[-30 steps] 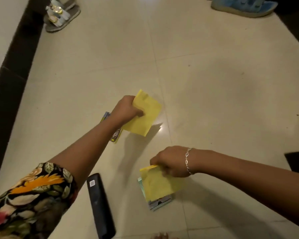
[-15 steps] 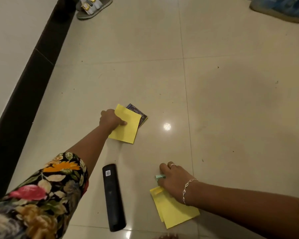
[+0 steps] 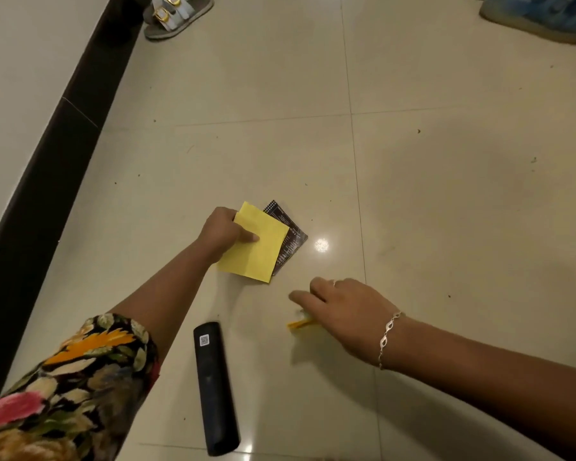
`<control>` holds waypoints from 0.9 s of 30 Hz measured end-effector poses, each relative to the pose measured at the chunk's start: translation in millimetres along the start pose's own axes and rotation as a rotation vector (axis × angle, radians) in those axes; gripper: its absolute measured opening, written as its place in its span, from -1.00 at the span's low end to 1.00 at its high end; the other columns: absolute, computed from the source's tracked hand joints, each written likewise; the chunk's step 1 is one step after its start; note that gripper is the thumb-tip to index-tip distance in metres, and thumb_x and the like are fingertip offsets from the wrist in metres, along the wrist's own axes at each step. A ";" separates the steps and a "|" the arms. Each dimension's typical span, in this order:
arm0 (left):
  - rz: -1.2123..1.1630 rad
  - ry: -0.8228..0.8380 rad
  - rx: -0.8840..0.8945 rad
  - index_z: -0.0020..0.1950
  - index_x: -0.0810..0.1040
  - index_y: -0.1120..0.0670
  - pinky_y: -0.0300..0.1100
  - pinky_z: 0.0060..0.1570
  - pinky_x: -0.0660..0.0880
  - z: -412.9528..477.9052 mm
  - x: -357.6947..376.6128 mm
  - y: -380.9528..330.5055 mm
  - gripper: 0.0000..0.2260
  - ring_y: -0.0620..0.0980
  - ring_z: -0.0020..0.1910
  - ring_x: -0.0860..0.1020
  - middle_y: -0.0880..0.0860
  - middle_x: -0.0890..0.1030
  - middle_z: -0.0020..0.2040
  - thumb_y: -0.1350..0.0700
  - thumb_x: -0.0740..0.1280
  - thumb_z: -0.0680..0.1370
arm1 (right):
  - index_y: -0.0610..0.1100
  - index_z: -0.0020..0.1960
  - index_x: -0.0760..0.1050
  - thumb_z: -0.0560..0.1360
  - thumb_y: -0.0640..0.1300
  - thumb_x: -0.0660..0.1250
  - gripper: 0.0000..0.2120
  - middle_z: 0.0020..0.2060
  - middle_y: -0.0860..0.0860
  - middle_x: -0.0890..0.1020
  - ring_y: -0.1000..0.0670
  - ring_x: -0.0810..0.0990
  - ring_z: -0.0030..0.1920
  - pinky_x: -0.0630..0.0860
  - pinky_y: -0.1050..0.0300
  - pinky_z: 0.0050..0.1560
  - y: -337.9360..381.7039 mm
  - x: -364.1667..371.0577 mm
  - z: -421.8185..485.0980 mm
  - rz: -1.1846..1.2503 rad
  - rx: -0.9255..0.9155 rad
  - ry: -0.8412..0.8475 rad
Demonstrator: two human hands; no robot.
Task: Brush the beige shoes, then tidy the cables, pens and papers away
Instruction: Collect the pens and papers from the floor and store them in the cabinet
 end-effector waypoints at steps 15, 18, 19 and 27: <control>0.401 -0.151 0.156 0.09 0.57 0.09 -0.17 -0.23 0.33 -56.7 30.3 -52.5 -0.74 0.17 -0.04 0.55 0.13 0.61 -0.06 0.27 0.33 0.43 | -0.12 -0.25 0.57 -0.08 -0.34 0.42 -0.59 -0.47 -0.01 0.56 -0.05 0.52 -0.54 0.27 0.31 -0.53 -45.3 -11.6 -17.0 -0.064 0.339 0.068; 0.083 -0.093 0.055 0.01 0.58 0.18 -0.18 -0.23 0.34 -95.8 14.8 -61.1 -0.78 0.17 -0.08 0.56 0.14 0.58 -0.16 0.29 0.40 0.38 | -0.10 -0.26 0.58 -0.16 -0.38 0.48 -0.52 -0.46 0.00 0.58 -0.05 0.51 -0.54 0.38 0.29 -0.52 -43.6 -44.1 -47.2 0.009 0.458 -0.052; -0.038 -0.067 0.010 -0.02 0.58 0.18 -0.18 -0.27 0.34 -114.2 7.8 -66.6 -0.80 0.16 -0.10 0.56 0.12 0.57 -0.19 0.29 0.40 0.36 | -0.10 -0.24 0.59 -0.14 -0.39 0.49 -0.51 -0.42 0.00 0.59 -0.05 0.52 -0.52 0.40 0.28 -0.51 -38.7 -64.6 -56.4 0.032 0.493 -0.100; -0.371 0.018 -0.154 -0.24 0.48 0.07 -0.16 -0.26 0.41 -308.5 -118.8 -165.9 -0.78 0.06 -0.26 0.50 0.08 0.55 -0.25 0.38 0.29 0.46 | -0.10 -0.05 0.46 0.27 -0.28 0.13 -0.70 -0.27 -0.01 0.66 -0.05 0.62 -0.35 0.49 0.23 -0.36 50.8 -280.3 -114.3 0.013 0.516 -0.339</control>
Point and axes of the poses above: each hand's wrist, its own z-axis towards the middle knuckle, its own x-axis out of the palm, y = z × x, the point moved 2 cm from there along z, towards the middle knuckle
